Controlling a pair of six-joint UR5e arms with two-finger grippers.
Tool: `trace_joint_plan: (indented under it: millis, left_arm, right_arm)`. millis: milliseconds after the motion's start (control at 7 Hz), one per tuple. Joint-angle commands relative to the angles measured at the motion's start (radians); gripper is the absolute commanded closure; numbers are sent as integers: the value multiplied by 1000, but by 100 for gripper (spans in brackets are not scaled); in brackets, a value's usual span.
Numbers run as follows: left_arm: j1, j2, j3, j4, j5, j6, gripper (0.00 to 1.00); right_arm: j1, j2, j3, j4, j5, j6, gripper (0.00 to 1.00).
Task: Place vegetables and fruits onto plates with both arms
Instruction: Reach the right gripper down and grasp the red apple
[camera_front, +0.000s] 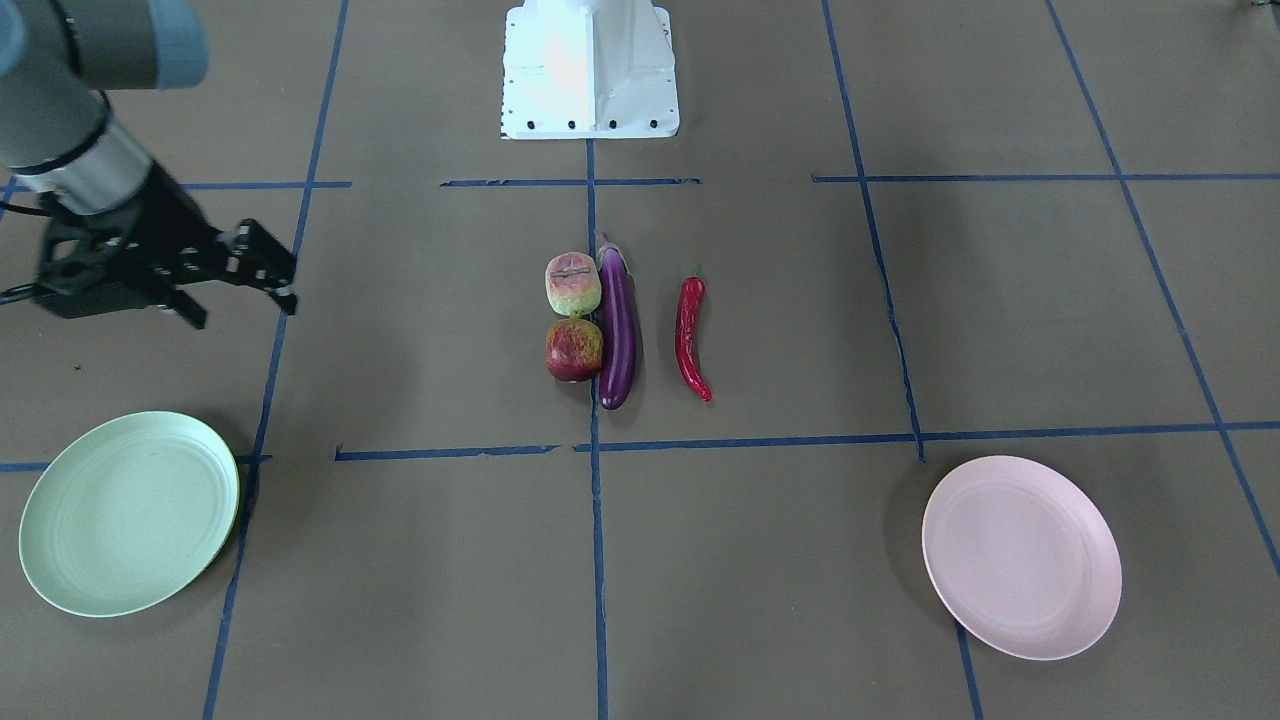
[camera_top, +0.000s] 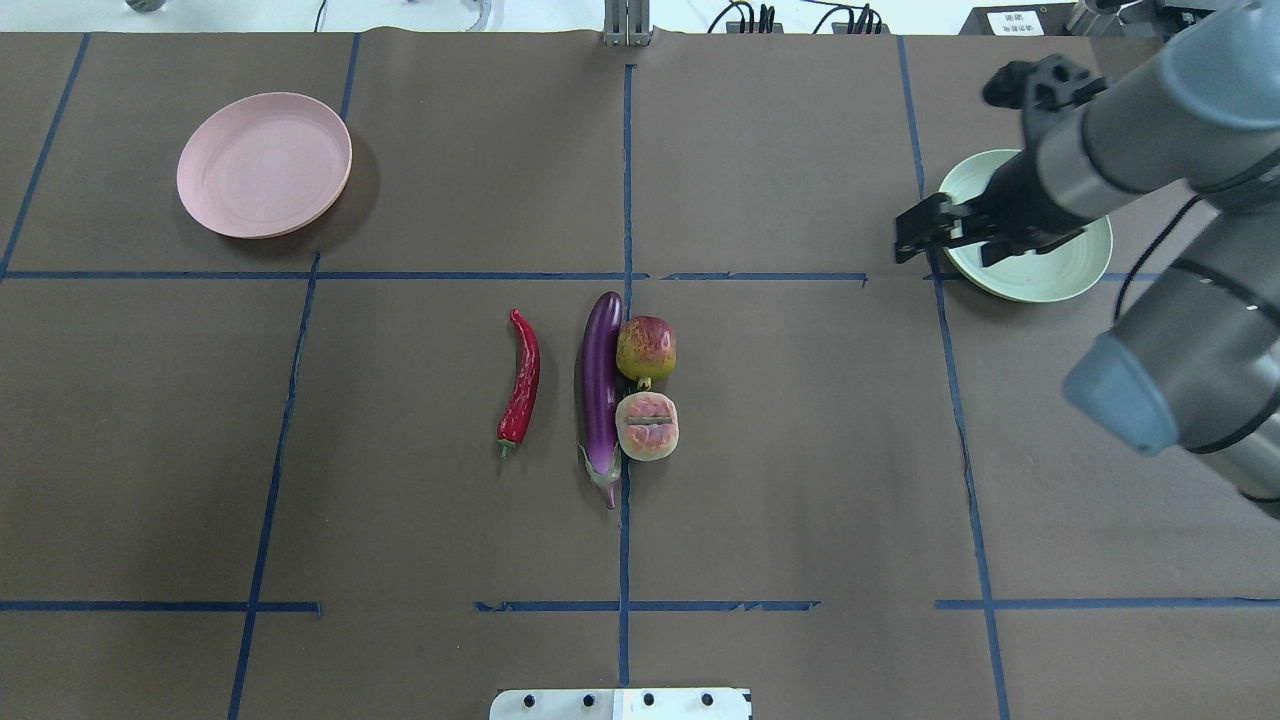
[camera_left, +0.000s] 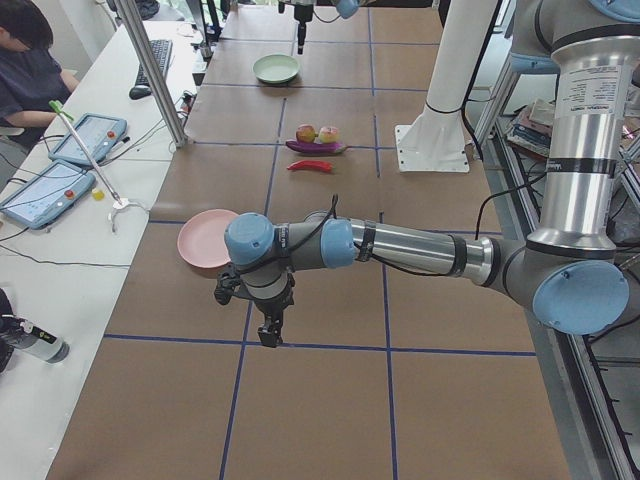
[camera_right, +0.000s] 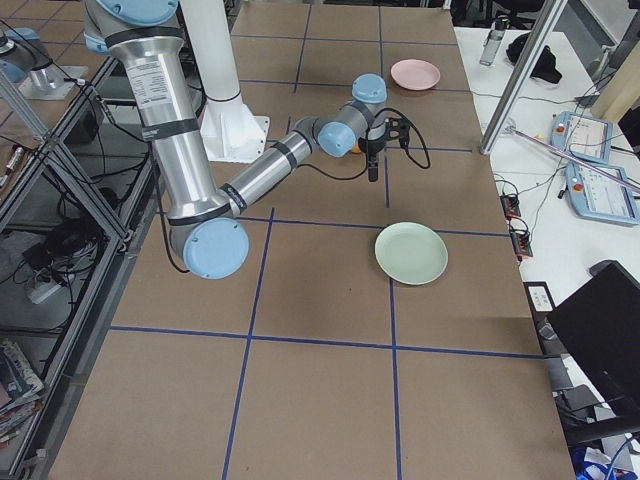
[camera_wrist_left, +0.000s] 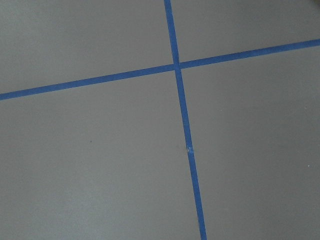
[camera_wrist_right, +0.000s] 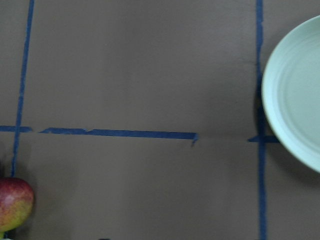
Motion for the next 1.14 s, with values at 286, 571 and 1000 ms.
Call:
trace_joint_plan:
  millis: [286,571,1000]
  left_arm:
    - [0,-1,0,0,1,1,0]
    - [0,0,0,0,-1,1,0]
    - [0,0,0,0,-1,0,0]
  right_arm:
    - [-293,426,-344,-101,-326,246,0]
    - [-308,531,-502,-100,-349,246,0]
    - [-342,531,-561,-97,-397,220,0]
